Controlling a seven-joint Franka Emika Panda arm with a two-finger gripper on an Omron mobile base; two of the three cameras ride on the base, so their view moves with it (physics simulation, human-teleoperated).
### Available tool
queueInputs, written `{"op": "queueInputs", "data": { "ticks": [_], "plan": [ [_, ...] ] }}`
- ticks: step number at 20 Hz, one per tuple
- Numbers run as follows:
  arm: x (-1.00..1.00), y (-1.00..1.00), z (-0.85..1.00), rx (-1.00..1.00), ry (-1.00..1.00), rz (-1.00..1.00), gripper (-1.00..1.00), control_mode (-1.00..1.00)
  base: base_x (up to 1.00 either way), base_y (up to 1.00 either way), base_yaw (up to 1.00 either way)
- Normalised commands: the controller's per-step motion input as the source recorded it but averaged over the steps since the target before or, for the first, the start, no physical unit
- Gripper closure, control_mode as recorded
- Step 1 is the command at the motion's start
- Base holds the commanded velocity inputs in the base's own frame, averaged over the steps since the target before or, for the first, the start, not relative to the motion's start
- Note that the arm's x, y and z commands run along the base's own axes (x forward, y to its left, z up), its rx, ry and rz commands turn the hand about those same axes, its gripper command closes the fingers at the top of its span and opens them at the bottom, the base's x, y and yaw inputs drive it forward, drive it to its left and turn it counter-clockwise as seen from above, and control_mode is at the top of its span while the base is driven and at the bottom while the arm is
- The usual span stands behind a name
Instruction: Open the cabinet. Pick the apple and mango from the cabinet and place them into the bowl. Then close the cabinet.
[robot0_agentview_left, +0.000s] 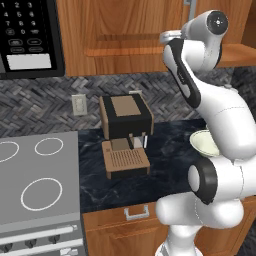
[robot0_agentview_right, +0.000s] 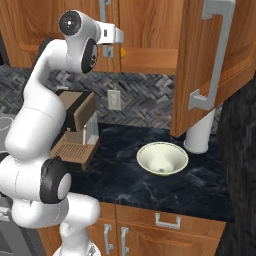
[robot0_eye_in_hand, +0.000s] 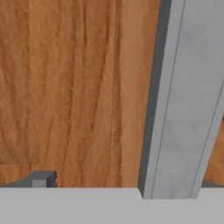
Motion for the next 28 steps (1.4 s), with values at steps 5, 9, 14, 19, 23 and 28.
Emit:
{"op": "queueInputs", "data": {
  "ticks": [5,9,14,19,23,28],
  "plan": [
    [0.42,-0.11,0.0,0.03,0.0,0.0,-1.0,-1.0,0.0,0.0,0.0],
    [0.35,0.0,0.0,0.0,0.01,0.0,-1.0,-1.0,0.0,0.0,0.0],
    [0.35,0.0,0.0,0.0,0.03,0.0,1.0,-1.0,0.0,0.0,0.0],
    [0.1,0.0,0.0,0.0,0.02,0.0,1.0,-1.0,0.0,0.0,0.0],
    [0.0,0.0,0.0,0.0,0.0,0.0,1.0,-1.0,0.0,0.0,0.0],
    [0.0,0.0,0.0,0.0,0.01,0.0,1.0,-1.0,0.0,0.0,0.0]
  ]
}}
